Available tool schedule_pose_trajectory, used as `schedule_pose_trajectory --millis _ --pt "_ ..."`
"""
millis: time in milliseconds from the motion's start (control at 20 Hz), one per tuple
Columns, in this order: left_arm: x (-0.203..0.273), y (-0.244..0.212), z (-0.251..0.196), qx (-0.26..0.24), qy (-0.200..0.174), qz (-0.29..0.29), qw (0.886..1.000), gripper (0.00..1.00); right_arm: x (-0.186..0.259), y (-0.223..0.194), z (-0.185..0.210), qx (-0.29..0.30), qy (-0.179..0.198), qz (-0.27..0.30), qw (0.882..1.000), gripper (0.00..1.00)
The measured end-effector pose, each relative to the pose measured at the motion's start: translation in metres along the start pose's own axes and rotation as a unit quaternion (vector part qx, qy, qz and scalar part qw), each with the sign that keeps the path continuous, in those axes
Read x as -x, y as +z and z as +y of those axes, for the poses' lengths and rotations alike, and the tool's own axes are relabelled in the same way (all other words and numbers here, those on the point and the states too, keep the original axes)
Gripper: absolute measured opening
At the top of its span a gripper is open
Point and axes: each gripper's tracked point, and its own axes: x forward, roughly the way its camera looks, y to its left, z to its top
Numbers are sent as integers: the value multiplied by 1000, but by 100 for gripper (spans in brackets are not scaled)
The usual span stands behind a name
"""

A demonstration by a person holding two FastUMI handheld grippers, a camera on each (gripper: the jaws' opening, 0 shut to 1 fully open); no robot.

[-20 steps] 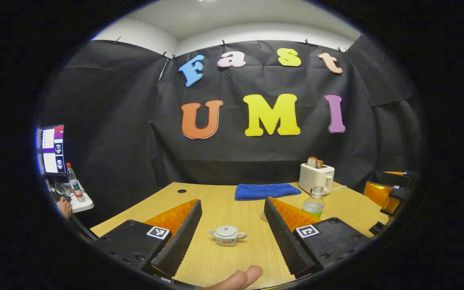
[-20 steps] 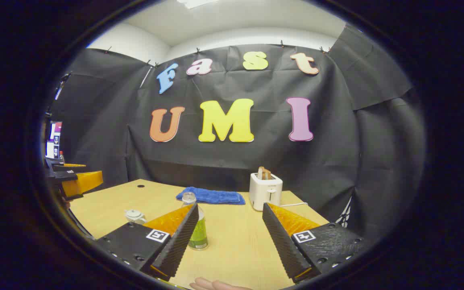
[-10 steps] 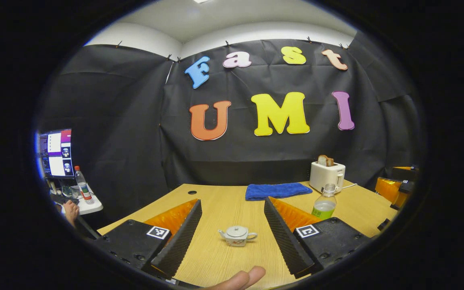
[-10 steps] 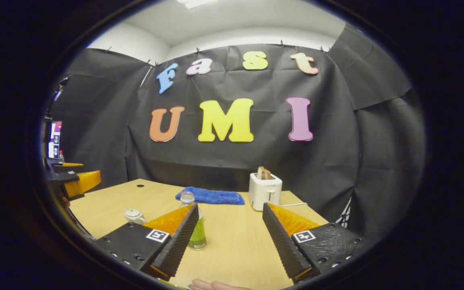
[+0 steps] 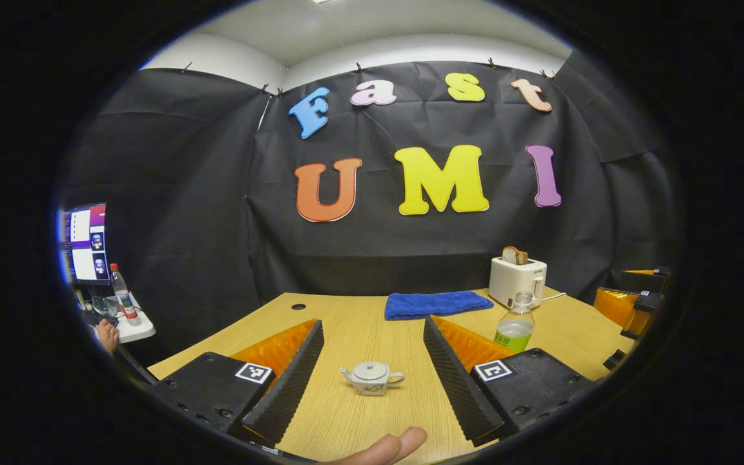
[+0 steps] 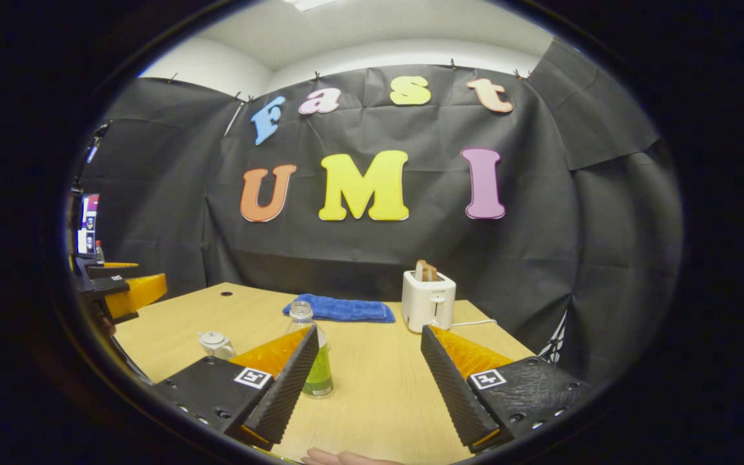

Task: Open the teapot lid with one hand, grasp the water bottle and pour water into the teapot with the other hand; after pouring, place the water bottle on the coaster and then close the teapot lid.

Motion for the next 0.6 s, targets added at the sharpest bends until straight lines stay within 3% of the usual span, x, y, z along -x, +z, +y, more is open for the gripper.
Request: schedule_pose_trajectory --millis 600 --pt "-38 -30 5 22 -13 19 1000 98 -6 -10 5 16 -5 10 1000 95"
